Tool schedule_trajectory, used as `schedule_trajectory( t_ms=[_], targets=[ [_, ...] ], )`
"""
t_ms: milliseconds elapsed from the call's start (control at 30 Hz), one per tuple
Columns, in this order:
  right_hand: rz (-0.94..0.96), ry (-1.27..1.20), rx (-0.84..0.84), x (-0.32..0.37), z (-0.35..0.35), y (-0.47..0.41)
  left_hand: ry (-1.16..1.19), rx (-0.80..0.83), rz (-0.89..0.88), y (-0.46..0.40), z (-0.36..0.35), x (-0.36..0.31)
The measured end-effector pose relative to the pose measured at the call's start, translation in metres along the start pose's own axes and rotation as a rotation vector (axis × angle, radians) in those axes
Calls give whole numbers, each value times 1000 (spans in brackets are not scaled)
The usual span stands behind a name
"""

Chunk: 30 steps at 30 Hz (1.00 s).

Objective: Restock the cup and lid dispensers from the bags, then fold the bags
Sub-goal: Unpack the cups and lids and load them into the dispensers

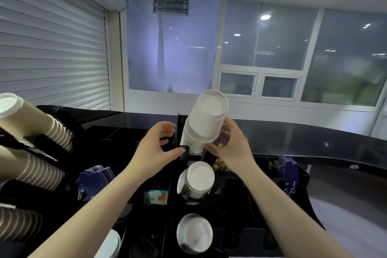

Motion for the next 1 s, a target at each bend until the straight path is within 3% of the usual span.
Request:
schedule_trajectory(
  t_ms=[167, 333, 567, 900, 1000],
  targets=[
    [27, 85, 80, -1, -21, -15, -62, 168, -52, -36, -32, -6],
    [54, 155, 69, -2, -27, -20, 13, 144, -127, -39, -36, -15],
    [-17, 181, -4, -15, -26, -11, -39, 127, -14, -38, -34, 5],
    [-41, 100, 74, 3, -22, -11, 30, 242, -9, -45, -40, -4],
    [67, 61, 103, 27, -16, -9, 102, 186, -21, -38, -32, -13]
  ],
)
Point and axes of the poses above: each hand's wrist, its own y-axis away from the middle knuckle, its own z-axis out of the back of the hand, x = y × z, the point moved 8 cm from there along -y, towards the middle knuckle, and after that the axes turned 3 degrees about y, right-handed, at the moved point
